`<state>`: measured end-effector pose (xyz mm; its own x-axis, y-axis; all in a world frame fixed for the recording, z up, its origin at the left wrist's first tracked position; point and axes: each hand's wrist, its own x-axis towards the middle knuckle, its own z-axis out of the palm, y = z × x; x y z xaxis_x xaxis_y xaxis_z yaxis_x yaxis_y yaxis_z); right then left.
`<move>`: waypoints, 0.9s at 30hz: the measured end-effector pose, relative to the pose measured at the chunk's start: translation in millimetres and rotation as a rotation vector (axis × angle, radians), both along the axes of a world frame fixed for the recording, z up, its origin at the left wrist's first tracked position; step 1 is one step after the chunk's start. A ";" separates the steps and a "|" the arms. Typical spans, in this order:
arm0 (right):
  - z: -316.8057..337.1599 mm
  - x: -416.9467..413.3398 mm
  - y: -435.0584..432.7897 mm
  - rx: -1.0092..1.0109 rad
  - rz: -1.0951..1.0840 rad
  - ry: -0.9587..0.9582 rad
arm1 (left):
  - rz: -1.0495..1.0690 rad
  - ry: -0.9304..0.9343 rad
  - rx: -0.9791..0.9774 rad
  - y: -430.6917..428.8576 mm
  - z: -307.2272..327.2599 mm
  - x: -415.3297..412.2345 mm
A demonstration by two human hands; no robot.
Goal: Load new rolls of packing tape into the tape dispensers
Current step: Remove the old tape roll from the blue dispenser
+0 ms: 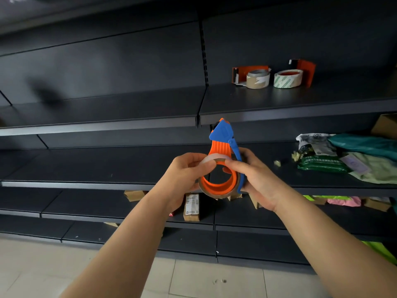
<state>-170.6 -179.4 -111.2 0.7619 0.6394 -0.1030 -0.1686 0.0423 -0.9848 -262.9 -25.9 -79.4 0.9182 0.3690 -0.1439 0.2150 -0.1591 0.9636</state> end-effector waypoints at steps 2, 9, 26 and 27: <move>1.8 1.9 -3.7 0.025 0.002 -0.007 | -0.016 -0.016 -0.039 -2.6 0.9 -0.5; -4.3 5.5 -13.6 -0.014 0.057 -0.088 | 0.070 -0.099 -0.015 -21.7 -8.2 3.3; -13.6 31.3 -20.9 0.057 0.013 -0.100 | 0.058 -0.142 0.051 -33.9 -8.7 19.9; -14.1 32.5 -20.1 0.055 0.014 -0.100 | 0.070 -0.142 0.033 -34.0 -9.7 21.6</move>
